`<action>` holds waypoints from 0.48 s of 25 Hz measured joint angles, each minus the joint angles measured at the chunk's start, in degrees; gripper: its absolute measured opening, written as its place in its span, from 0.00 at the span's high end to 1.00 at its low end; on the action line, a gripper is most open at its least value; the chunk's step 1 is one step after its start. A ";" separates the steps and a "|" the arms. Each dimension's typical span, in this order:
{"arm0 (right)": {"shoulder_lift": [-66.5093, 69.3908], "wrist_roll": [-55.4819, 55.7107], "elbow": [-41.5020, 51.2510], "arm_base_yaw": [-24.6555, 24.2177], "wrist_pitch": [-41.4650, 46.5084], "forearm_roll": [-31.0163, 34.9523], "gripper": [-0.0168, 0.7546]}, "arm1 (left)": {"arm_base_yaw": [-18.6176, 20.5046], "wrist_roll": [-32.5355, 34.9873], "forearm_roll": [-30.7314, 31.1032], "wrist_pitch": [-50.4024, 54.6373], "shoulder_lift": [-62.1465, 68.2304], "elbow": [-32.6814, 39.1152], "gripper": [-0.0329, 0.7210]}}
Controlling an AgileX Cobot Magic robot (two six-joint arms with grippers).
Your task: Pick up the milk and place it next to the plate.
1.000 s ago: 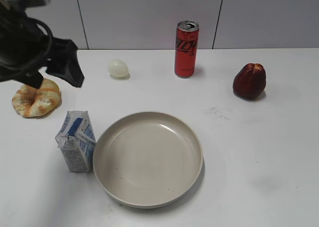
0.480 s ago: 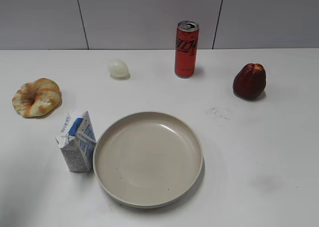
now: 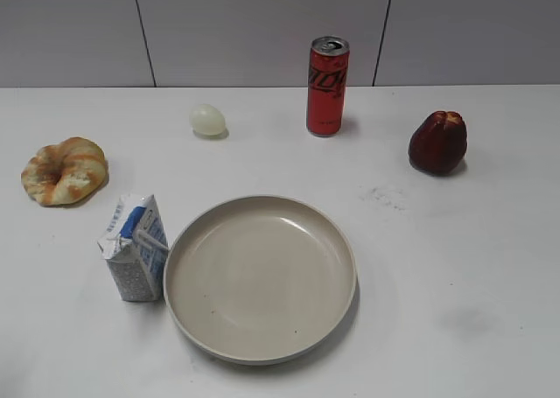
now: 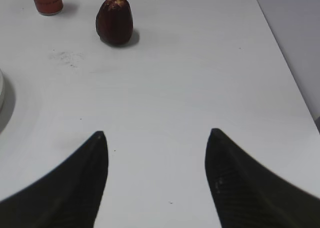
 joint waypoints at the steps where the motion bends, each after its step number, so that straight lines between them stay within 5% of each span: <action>1: 0.00 0.00 0.00 0.00 0.00 0.00 0.37 | 0.02 0.27 0.00 -0.24 -2.38 1.81 0.06; 12: 0.00 0.00 0.00 0.00 0.00 0.00 0.37 | 0.02 10.06 -2.86 -3.07 -33.38 13.32 0.08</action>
